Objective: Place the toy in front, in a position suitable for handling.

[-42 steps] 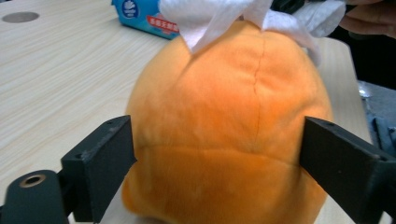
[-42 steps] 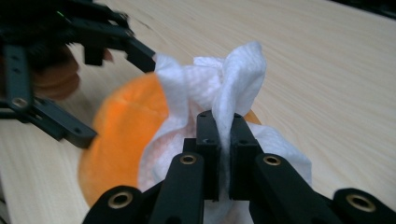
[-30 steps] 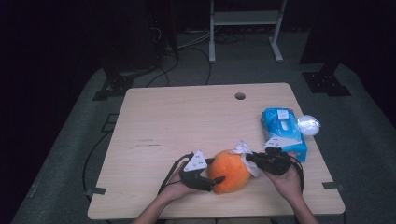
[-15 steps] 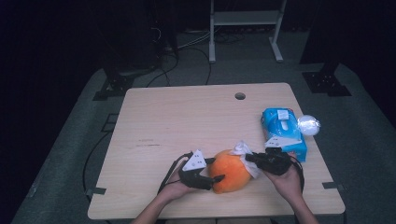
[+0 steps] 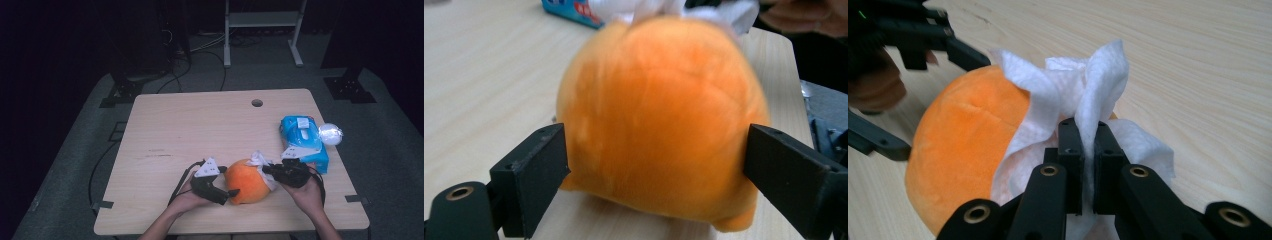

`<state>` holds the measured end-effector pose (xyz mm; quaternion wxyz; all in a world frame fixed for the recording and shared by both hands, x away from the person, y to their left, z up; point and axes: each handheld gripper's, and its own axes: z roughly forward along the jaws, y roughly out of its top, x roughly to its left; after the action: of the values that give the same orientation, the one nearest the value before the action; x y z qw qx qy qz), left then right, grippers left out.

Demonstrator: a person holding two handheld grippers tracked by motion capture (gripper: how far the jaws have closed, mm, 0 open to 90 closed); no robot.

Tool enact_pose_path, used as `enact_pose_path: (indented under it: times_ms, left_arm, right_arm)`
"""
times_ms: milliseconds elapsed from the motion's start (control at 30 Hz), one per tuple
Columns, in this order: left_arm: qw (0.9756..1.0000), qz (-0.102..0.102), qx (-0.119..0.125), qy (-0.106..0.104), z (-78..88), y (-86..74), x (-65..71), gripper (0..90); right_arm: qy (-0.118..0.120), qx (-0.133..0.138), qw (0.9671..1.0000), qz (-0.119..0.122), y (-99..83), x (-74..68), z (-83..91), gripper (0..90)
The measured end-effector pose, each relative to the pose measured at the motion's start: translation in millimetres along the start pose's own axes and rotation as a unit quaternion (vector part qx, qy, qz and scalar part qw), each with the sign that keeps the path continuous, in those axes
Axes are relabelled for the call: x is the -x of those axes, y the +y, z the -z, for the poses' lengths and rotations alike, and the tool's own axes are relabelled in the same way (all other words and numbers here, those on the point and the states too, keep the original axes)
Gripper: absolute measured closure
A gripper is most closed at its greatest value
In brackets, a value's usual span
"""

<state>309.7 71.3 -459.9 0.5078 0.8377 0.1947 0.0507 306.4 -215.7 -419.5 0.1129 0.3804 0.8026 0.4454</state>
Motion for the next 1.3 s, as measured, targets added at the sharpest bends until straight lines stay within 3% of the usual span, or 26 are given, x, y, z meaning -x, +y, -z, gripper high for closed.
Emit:
enact_pose_path:
  times_ms: [67,133,233,333,367,467,533,633,733,800,900,967,1033,1100,1133,1233,1300]
  left_arm:
    - [0.9998,-0.016,-0.008,0.004,-2.2,-0.2,3.3,16.1]
    - [0.9996,-0.027,-0.003,0.009,-1.4,1.2,7.8,26.0]
    - [0.9984,-0.056,-0.004,0.009,2.5,5.1,14.6,35.7]
    - [0.9991,-0.041,0.008,0.004,4.4,5.6,12.6,37.0]
    - [0.9994,-0.031,0.012,0.004,3.4,6.0,11.7,33.8]
    - [0.9997,-0.023,-0.003,0.006,-6.1,4.1,10.6,11.0]
    - [0.9993,-0.032,-0.012,0.014,-13.6,1.7,12.8,4.0]
    - [0.9985,-0.046,-0.016,0.025,-17.1,2.7,15.6,2.8]
    - [0.9980,-0.054,-0.015,0.030,-11.2,3.5,16.9,22.8]
    - [0.9975,-0.062,-0.017,0.031,-5.4,8.4,17.9,31.6]
    - [0.9975,-0.060,-0.022,0.031,8.0,20.0,19.5,36.4]
    - [0.9975,-0.063,-0.012,0.031,15.6,27.9,22.4,39.0]
    - [0.9964,-0.076,-0.007,0.036,21.9,35.7,27.7,39.8]
    - [0.9961,-0.078,-0.011,0.040,20.7,33.9,27.7,39.4]
    - [0.9969,-0.069,-0.012,0.037,18.2,29.7,24.9,38.1]
    - [0.9984,-0.046,0.000,0.032,14.3,24.1,17.9,23.1]
    - [0.9990,-0.039,0.011,0.021,11.2,22.4,16.2,15.2]
  right_arm:
    - [-0.006,0.009,0.9998,0.017,3.8,-6.8,3.7,84.9]
    - [0.013,0.030,0.9991,0.027,10.9,-17.2,8.8,84.9]
    - [0.011,0.024,0.9983,0.052,15.6,-27.0,5.3,84.9]
    - [0.010,0.009,0.9994,0.033,8.5,-16.9,-1.1,84.9]
    - [0.010,0.007,0.9996,0.026,6.4,-13.5,-1.9,84.9]
    - [0.026,-0.003,0.9996,0.009,3.1,-8.7,-4.4,84.9]
    - [0.041,-0.006,0.9991,0.004,2.9,-9.3,-5.6,84.9]
    - [0.043,-0.009,0.9990,0.004,1.3,-10.3,-8.0,84.9]
    - [0.037,-0.003,0.9993,0.007,1.9,-11.5,-7.5,84.9]
    - [0.029,0.002,0.9995,0.015,3.4,-14.1,-5.3,84.9]
    - [0.024,0.024,0.9990,0.028,9.0,-21.5,3.4,85.0]
    - [0.053,0.042,0.9973,0.027,13.7,-29.0,8.6,85.1]
    - [0.061,0.048,0.9962,0.038,17.4,-37.6,9.2,85.1]
    - [0.058,0.045,0.9963,0.046,18.5,-40.3,8.0,85.1]
    - [0.061,0.042,0.9965,0.040,17.4,-37.9,6.4,85.1]
    - [0.045,0.010,0.9981,0.041,7.7,-26.1,-3.9,85.1]
    - [0.063,0.007,0.9979,0.012,3.8,-15.3,-6.7,85.1]
